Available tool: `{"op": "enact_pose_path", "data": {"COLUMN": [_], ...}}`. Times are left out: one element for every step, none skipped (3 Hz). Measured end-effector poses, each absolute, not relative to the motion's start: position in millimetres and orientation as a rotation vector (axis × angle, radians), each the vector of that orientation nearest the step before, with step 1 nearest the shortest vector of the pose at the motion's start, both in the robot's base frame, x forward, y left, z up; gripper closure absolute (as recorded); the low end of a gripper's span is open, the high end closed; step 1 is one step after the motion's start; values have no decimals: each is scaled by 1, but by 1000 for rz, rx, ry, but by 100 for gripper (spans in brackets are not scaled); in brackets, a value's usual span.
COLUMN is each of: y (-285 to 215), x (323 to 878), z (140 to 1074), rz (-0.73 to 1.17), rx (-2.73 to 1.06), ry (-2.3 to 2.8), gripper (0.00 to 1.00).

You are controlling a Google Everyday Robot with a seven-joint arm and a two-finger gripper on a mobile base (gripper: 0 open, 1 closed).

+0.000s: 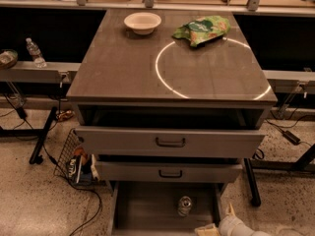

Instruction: Place 7up can into bottom drawer

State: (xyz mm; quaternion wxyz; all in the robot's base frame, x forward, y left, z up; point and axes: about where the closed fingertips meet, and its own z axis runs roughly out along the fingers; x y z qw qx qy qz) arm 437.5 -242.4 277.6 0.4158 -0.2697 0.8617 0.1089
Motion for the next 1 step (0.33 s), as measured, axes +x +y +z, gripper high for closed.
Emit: {"op": "enact_pose_path", "data": {"y": [-245], "x": [433], "z": [289], "rz": [258], "rx": [-688], "ry": [2159], "gripper": [0]}}
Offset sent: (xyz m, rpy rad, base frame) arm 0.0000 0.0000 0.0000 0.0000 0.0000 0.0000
